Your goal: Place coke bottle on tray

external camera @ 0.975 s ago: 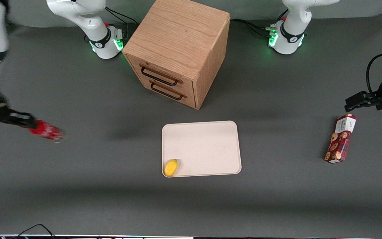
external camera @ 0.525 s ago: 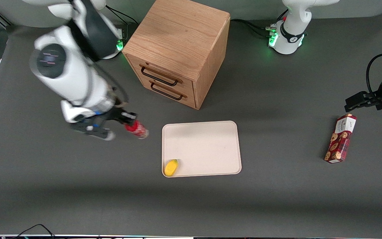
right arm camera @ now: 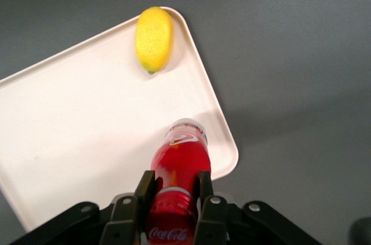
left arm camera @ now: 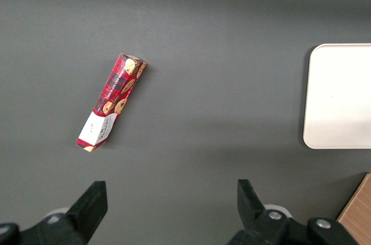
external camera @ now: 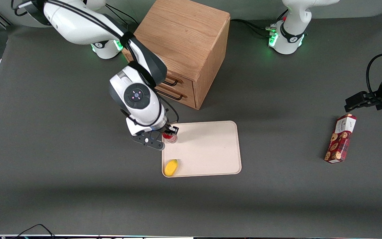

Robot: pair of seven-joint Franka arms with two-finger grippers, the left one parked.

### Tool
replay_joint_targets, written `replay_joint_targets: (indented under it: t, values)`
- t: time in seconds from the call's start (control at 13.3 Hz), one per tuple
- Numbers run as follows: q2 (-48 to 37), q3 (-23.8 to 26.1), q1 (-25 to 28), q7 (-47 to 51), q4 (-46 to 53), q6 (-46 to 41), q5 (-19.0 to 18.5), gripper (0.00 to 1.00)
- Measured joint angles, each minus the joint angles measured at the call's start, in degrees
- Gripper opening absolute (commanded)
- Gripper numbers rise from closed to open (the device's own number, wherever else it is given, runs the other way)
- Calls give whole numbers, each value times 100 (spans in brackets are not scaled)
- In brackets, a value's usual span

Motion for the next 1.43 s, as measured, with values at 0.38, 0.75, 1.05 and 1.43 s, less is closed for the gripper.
replay_joint_targets:
  t: [0.38, 0.75, 1.05, 1.43]
  values:
    - [269, -1, 2, -118, -69, 238, -106, 100]
    - [-62, -31, 6, -804, -183, 247, -218, 100]
    - [-1659, -913, -141, -2417, -993, -151, 156, 100]
    - [-3114, -2140, -1315, -5498, -1918, -683, 622, 100]
